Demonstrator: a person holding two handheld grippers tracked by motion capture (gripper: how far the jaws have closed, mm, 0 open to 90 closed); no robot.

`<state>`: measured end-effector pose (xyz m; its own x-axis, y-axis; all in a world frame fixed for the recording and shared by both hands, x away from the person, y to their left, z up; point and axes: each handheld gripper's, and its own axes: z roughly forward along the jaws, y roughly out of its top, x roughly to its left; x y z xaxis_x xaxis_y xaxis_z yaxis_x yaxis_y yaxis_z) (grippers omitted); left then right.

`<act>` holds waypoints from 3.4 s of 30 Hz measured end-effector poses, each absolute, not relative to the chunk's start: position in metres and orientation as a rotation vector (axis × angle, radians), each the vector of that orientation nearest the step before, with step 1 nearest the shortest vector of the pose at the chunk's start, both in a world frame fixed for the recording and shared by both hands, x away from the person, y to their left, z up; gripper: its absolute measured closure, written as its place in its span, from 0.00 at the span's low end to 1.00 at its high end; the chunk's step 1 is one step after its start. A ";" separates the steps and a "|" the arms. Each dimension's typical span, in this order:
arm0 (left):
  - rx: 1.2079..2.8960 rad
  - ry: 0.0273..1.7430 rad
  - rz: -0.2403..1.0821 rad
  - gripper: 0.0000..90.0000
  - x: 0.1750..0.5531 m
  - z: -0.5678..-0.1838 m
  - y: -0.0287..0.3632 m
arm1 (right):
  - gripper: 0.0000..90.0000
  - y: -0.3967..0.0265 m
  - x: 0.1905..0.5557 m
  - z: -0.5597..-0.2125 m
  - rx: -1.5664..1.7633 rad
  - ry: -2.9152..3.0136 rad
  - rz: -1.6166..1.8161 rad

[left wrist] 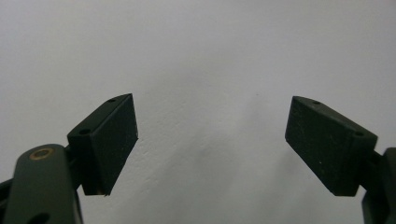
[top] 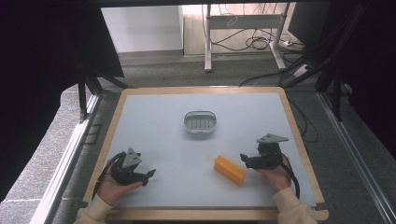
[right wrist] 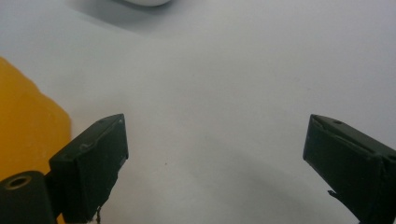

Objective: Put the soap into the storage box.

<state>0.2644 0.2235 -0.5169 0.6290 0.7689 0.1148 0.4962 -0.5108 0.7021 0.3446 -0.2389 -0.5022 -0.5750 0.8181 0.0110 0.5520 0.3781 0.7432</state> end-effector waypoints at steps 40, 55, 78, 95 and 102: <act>2.211 0.981 0.538 0.19 0.261 -0.520 0.227 | 0.16 -0.253 0.321 -0.475 1.156 2.267 1.090; 2.212 0.983 0.544 0.19 0.259 -0.520 0.227 | 0.18 -0.245 0.312 -0.453 1.079 2.337 1.075; 2.207 0.975 0.529 0.19 0.258 -0.517 0.229 | 0.18 -0.217 0.309 -0.441 0.997 2.468 1.022; 2.207 0.977 0.530 0.19 0.258 -0.518 0.228 | 0.22 -0.190 0.309 -0.440 0.955 2.598 0.932; 2.210 0.975 0.529 0.19 0.259 -0.517 0.229 | 0.24 -0.180 0.311 -0.444 0.935 2.649 0.881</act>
<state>0.2585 0.2294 -0.5173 0.6407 0.7617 0.0967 0.4963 -0.5069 0.7047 0.3109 -0.1798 -0.4438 -0.7810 0.6244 0.0119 0.5072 0.6230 0.5955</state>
